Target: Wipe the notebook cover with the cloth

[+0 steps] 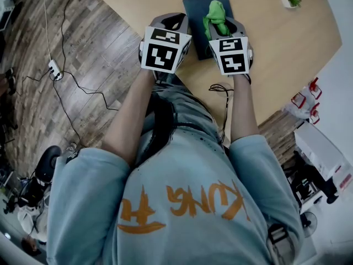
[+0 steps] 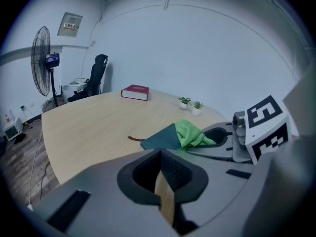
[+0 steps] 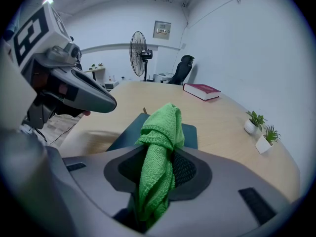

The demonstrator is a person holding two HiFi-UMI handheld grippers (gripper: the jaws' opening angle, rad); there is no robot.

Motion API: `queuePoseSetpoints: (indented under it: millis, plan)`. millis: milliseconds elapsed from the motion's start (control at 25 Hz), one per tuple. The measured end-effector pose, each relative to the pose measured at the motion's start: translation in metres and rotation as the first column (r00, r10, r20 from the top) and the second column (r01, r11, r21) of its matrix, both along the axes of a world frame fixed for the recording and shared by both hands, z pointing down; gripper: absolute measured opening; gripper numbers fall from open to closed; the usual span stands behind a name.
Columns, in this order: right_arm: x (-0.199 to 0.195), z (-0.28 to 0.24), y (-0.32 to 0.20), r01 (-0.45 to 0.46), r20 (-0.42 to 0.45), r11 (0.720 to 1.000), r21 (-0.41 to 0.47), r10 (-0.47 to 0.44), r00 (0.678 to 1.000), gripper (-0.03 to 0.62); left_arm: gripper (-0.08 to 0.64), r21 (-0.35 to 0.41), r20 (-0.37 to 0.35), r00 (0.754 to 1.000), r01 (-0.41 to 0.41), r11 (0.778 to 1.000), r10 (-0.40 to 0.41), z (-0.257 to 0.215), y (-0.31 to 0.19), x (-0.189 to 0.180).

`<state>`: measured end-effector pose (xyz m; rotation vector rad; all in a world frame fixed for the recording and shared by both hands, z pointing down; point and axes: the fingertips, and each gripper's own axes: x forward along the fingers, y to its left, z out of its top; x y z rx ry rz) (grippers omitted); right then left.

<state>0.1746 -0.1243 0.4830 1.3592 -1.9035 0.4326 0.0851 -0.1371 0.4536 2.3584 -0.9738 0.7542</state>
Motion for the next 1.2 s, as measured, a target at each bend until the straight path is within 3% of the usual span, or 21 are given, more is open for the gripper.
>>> queuePoseSetpoints:
  millis: [720,1200]
  plan:
    - [0.008,0.0,0.056,-0.037,0.028,0.999,-0.012,0.038,0.999,0.115,0.015,-0.032,0.014,0.999,-0.043,0.999,0.044,0.01,0.035,0.007]
    - [0.012,0.002,0.094,-0.089,0.042,0.995,-0.035,0.091,0.995,0.115,0.015,-0.034,0.026,0.992,-0.119,0.992,0.12,0.009,0.04,0.026]
